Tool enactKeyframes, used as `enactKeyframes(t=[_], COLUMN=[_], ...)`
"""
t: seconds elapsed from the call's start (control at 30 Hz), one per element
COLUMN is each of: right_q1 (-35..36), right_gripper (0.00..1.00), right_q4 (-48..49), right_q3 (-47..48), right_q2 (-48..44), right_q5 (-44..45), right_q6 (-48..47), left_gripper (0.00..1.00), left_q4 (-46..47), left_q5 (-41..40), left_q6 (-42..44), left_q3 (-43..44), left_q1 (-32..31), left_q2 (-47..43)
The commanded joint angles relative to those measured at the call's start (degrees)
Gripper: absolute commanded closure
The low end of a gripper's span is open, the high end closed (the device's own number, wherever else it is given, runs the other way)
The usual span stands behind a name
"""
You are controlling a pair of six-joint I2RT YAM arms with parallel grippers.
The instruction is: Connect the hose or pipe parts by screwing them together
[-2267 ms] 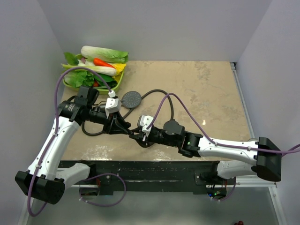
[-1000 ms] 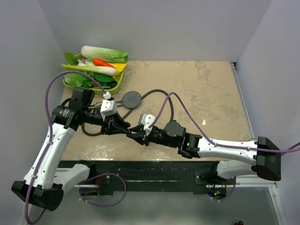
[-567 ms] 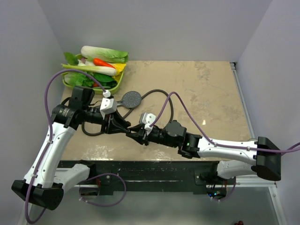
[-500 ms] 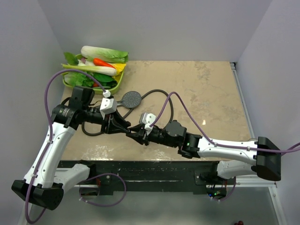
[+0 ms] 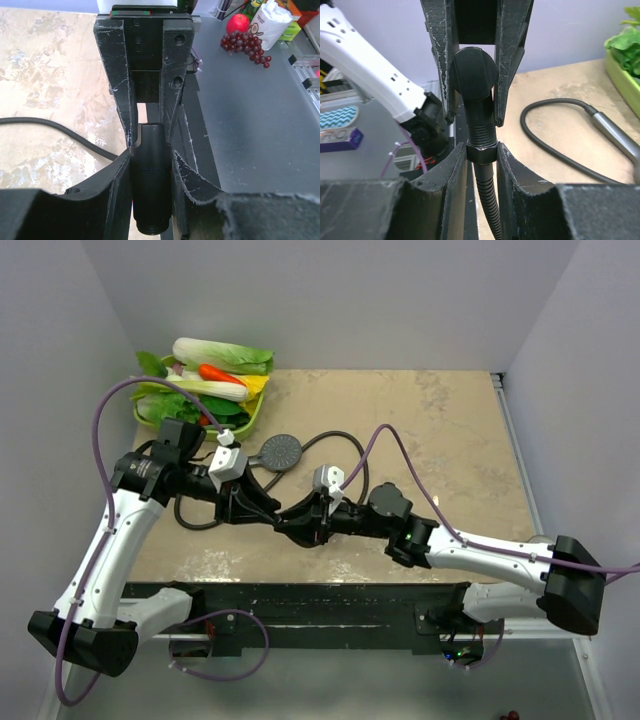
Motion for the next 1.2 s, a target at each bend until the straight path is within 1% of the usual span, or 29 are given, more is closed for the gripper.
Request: enactKeyframes(t=[0.0, 0.1, 0.43, 0.57, 0.67, 0.7, 0.77, 0.8, 0.9, 0.97, 1.0, 1.03, 1.17], right_q1=[-1.0, -2.2, -8.3, -10.5, -12.3, -12.7, -14.4, -14.8, -15.7, -15.6, -15.7, -15.9, -15.9], right_gripper=[1.0, 1.0, 1.0, 1.0, 1.0, 1.0, 1.0, 1.0, 1.0, 1.0, 1.0, 1.0, 1.0], right_q4=[16.8, 18.9, 25.8, 31.2, 38.3, 44.6, 51.3, 57.8, 65.7, 68.4, 71.4, 71.5, 71.6], right_q3=[3.3, 3.4, 4.1, 4.5, 4.6, 4.4, 4.6, 5.1, 7.4, 8.5, 10.0, 10.8, 13.7], right_q2=[-1.8, -0.9, 1.9, 4.6, 7.6, 8.6, 11.3, 14.1, 18.6, 20.5, 21.4, 23.3, 24.9], right_q5=[-5.7, -8.4, -17.3, -21.7, -25.0, -25.9, -28.5, -29.1, -31.5, -32.6, -33.0, -33.3, -35.0], right_q6=[3.9, 5.9, 13.0, 17.6, 23.0, 27.4, 32.5, 37.8, 45.2, 47.7, 51.1, 52.1, 54.9], left_gripper=[1.0, 1.0, 1.0, 1.0, 1.0, 1.0, 1.0, 1.0, 1.0, 1.0, 1.0, 1.0, 1.0], left_q4=[-5.1, -7.1, -7.1, -7.1, -7.1, -7.1, -7.1, -7.1, -7.1, -7.1, -7.1, -7.1, -7.1], left_q5=[-0.7, -0.6, -0.3, 0.1, 0.1, 0.2, 0.2, 0.2, 0.1, 0.1, 0.1, 0.1, 0.4], left_q6=[3.4, 5.3, 5.4, 5.5, 5.3, 5.3, 5.2, 5.1, 5.0, 5.1, 5.0, 5.0, 4.9], left_q3=[0.8, 1.2, 0.5, 0.2, 0.2, 0.3, 0.2, 0.2, 0.3, 0.2, 0.3, 0.3, 0.5], left_q1=[-0.2, -0.1, -0.3, -0.3, -0.6, -0.7, -0.8, -0.9, -1.1, -1.2, -1.2, -1.2, -1.3], left_q2=[0.2, 0.4, 0.0, -0.2, -0.1, 0.0, 0.0, 0.0, 0.1, 0.0, 0.1, 0.3, 0.4])
